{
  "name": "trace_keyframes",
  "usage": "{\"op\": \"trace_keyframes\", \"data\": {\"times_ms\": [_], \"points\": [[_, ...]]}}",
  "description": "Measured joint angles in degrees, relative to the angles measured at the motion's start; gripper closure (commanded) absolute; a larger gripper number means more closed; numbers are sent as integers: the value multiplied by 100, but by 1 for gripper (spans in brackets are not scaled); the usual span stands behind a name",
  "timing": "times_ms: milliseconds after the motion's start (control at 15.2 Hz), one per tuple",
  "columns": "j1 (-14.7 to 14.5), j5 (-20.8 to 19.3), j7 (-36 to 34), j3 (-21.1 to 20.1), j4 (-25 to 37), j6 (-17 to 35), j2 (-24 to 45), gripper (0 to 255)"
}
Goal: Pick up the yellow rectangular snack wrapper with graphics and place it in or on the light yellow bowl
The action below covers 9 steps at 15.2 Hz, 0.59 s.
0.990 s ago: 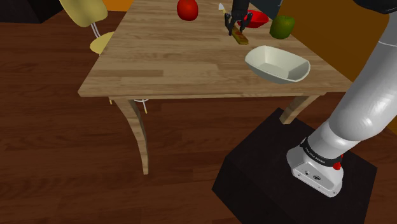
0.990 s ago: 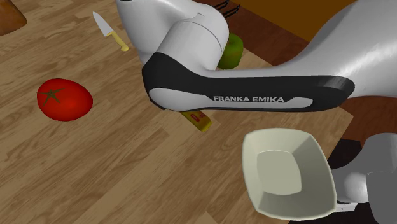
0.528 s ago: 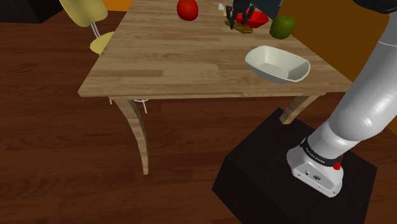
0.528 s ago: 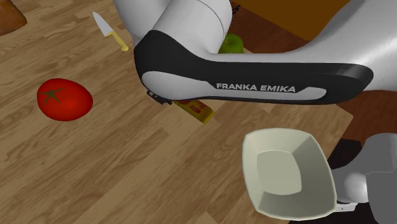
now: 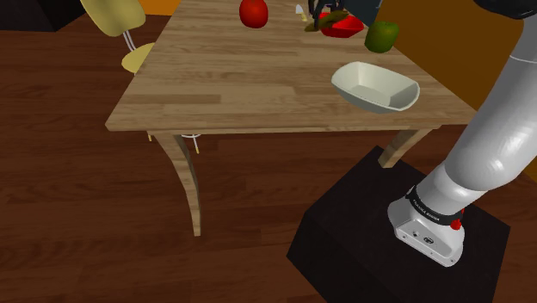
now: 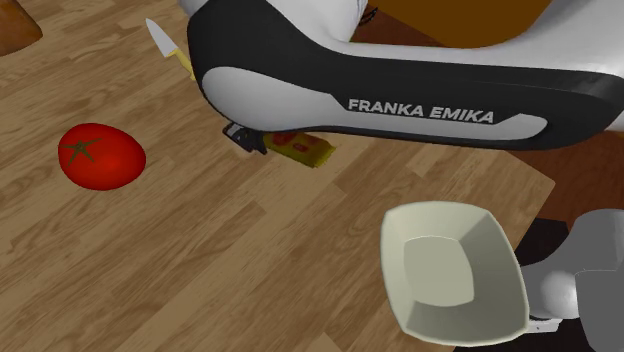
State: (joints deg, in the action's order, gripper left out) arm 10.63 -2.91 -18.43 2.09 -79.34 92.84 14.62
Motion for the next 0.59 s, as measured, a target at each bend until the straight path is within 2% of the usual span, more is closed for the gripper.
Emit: {"op": "trace_keyframes", "data": {"times_ms": [528,594], "points": [[22,10,63,12,951,-736,215,255],[5,2,36,6,796,-705,92,255]]}}
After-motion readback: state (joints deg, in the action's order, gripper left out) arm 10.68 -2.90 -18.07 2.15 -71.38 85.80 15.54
